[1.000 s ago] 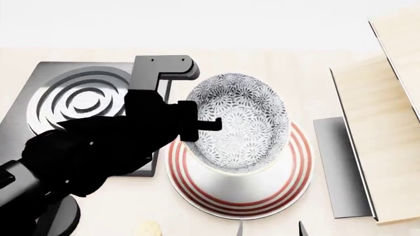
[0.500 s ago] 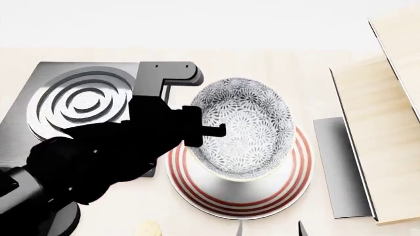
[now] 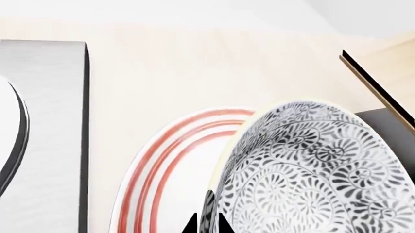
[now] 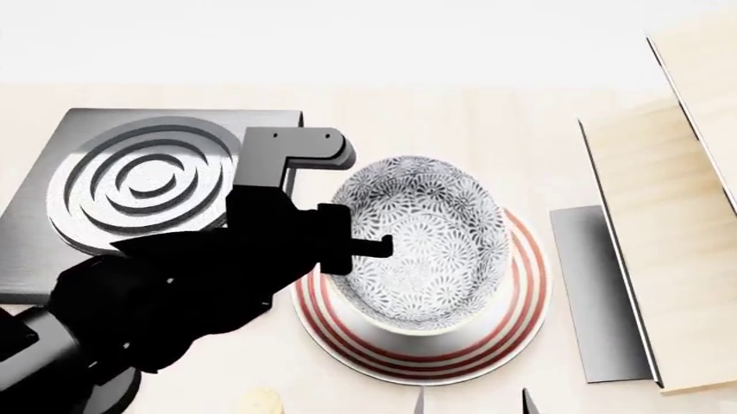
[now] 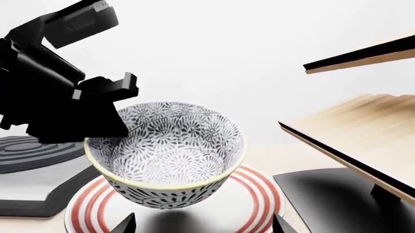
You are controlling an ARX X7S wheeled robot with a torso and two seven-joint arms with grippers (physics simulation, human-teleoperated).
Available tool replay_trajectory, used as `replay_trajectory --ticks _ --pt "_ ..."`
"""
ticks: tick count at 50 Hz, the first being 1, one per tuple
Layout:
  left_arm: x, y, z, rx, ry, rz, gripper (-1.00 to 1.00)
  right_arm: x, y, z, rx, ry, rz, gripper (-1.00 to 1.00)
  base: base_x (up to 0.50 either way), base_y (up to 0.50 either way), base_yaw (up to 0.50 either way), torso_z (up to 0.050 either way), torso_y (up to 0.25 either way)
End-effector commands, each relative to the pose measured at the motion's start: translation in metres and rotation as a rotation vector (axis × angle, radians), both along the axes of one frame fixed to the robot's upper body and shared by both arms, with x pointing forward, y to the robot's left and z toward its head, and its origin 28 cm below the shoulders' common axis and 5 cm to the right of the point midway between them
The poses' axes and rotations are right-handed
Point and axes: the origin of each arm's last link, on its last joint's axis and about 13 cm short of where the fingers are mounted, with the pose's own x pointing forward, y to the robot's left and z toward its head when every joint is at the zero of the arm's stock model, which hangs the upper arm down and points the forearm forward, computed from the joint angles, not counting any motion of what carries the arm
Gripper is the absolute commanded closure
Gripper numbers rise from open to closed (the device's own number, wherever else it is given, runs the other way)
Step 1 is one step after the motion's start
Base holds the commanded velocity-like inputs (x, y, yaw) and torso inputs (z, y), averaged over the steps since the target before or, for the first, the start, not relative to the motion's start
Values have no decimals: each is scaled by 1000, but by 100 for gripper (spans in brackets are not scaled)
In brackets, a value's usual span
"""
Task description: Pick up the akita bowl and put it on the plate.
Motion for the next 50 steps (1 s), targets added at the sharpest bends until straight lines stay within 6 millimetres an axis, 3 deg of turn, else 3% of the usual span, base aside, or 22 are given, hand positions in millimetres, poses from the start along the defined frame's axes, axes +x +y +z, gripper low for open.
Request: replay_trajectory --ticks 1,21,50 --pt "0 -1 -1 -11 -5 -3 100 0 0 -1 -8 3 1 -100 0 0 0 0 0" --pt "2 -1 -6 -22 -95 13 100 0 0 -3 -9 7 8 -100 1 0 0 0 0" --pt "3 -6 2 -58 -149 -19 100 -2 2 -3 -11 12 17 -100 0 0 0 3 -31"
